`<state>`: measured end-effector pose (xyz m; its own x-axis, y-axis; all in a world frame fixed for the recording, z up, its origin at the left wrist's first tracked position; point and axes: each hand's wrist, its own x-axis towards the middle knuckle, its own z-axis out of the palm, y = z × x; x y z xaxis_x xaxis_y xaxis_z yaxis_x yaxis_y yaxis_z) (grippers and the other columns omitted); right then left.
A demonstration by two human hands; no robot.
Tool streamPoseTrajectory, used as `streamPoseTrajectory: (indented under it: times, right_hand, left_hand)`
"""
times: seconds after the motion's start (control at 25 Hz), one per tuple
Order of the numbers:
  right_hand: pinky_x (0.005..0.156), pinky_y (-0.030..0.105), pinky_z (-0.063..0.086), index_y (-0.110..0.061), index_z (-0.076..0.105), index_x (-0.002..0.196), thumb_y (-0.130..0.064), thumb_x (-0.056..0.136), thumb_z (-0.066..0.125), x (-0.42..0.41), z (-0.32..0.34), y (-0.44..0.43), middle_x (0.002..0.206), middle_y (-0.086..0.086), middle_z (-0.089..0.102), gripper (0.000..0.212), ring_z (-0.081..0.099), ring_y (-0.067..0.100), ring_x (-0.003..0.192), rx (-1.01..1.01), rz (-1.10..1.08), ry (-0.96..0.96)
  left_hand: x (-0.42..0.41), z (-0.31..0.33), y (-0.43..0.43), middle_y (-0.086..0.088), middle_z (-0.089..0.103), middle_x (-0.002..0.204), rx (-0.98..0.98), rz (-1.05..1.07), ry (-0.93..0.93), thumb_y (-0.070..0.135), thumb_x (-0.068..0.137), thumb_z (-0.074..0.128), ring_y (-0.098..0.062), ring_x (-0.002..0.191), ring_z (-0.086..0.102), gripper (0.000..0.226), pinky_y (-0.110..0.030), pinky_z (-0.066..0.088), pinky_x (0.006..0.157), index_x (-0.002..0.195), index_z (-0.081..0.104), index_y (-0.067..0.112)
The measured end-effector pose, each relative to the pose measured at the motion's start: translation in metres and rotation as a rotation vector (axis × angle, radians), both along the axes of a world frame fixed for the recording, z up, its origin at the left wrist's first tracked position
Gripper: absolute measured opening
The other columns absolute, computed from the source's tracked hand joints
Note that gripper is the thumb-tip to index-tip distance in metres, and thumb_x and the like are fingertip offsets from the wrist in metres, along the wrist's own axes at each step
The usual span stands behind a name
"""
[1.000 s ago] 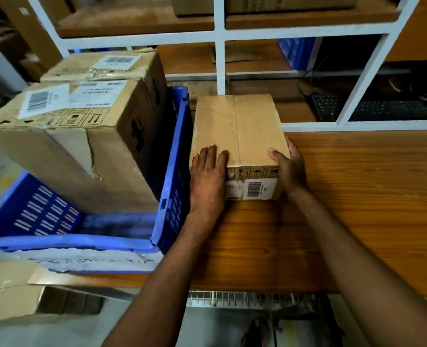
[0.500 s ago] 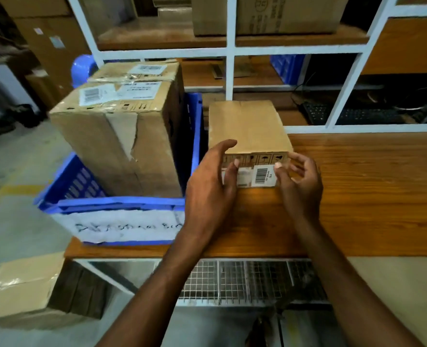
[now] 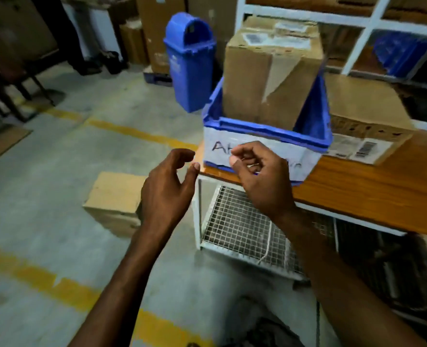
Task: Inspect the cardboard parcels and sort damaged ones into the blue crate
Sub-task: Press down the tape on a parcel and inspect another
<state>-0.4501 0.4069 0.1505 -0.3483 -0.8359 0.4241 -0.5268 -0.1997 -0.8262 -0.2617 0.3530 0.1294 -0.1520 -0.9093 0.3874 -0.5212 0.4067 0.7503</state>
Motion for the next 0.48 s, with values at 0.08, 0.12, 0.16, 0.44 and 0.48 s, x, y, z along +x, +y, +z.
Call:
streamPoseTrajectory:
  times: [0.08,0.12,0.16,0.44,0.48]
  right_hand:
    - [0.075,0.024,0.057,-0.018,0.073,0.099,-0.017,0.092,0.073,0.039,-0.018,-0.030,0.088,-0.011,0.074,0.007,0.070,0.005,0.080,0.116,0.136,0.056]
    - [0.075,0.024,0.057,-0.020,0.073,0.099,-0.018,0.091,0.074,0.057,-0.028,-0.047,0.088,-0.012,0.073,0.008,0.069,0.004,0.080,0.164,0.187,0.087]
    - [0.074,0.023,0.056,-0.021,0.073,0.099,-0.019,0.091,0.074,0.073,-0.037,-0.063,0.087,-0.012,0.073,0.009,0.069,0.002,0.079,0.206,0.227,0.112]
    - [0.077,0.030,0.053,-0.024,0.070,0.090,-0.023,0.094,0.070,0.176,-0.131,-0.207,0.087,-0.010,0.073,0.004,0.068,0.008,0.083,0.464,0.437,0.235]
    - [0.079,0.032,0.053,-0.025,0.069,0.090,-0.022,0.095,0.069,0.193,-0.150,-0.238,0.090,-0.007,0.075,0.006,0.069,0.011,0.086,0.507,0.460,0.249]
  left_hand:
    - [0.042,-0.016,-0.014,0.022,0.072,0.118,0.076,0.114,-0.077,0.044,0.099,0.063,-0.007,0.112,0.068,0.021,-0.039,0.056,0.086,0.118,0.064,0.035]
    - [0.061,-0.028,-0.025,0.022,0.071,0.118,0.126,0.147,-0.104,0.042,0.098,0.064,-0.007,0.112,0.068,0.020,-0.038,0.056,0.086,0.117,0.064,0.036]
    - [0.079,-0.041,-0.035,0.022,0.071,0.117,0.173,0.160,-0.115,0.038,0.097,0.064,-0.008,0.111,0.069,0.019,-0.039,0.056,0.086,0.116,0.064,0.036]
    - [0.187,-0.136,-0.129,0.019,0.074,0.103,0.547,0.281,0.145,0.011,0.091,0.064,-0.008,0.096,0.072,0.023,-0.018,0.052,0.073,0.106,0.072,0.026]
    - [0.204,-0.155,-0.146,0.017,0.074,0.099,0.601,0.343,0.227,0.017,0.088,0.066,-0.009,0.095,0.073,0.020,-0.020,0.054,0.077,0.103,0.072,0.028]
